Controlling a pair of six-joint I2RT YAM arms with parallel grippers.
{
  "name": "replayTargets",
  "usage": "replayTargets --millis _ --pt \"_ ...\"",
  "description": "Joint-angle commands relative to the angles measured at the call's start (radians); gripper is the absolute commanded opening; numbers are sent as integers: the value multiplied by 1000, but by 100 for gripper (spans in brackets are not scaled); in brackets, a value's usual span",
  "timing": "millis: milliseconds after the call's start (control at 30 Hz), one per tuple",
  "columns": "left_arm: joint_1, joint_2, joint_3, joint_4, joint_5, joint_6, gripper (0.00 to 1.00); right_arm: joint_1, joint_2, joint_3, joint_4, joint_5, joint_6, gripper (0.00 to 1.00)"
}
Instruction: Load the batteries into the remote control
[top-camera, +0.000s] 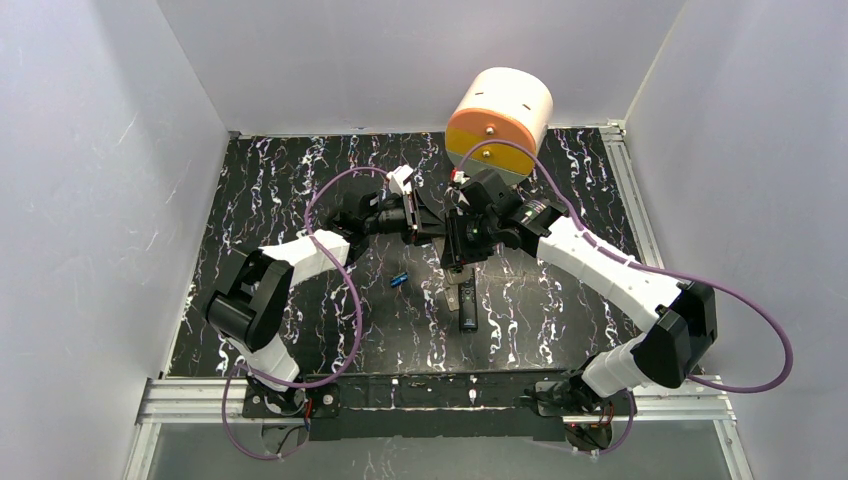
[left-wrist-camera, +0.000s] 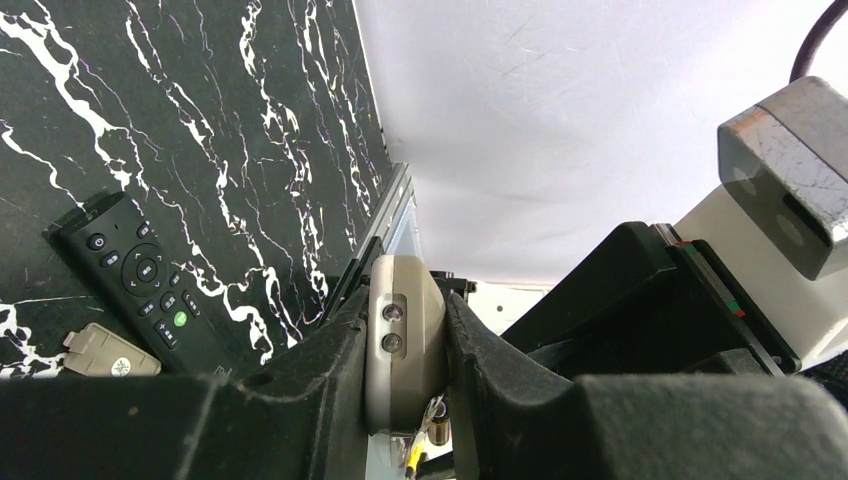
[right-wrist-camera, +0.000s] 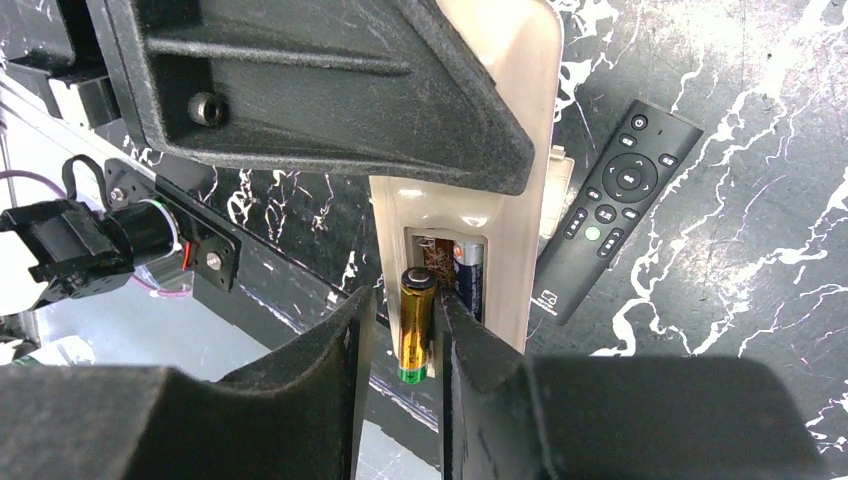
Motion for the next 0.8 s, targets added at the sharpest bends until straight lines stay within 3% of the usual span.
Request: replayTargets --millis 0,333,767 --pt "-2 -22 10 31 62 -29 0 -3 -24 32 2 84 11 37" --pt "-2 -23 14 31 54 -32 0 -4 -34 56 -40 145 12 41" --pt "-1 -16 17 31 51 -26 0 -4 -24 65 -87 163 9 28"
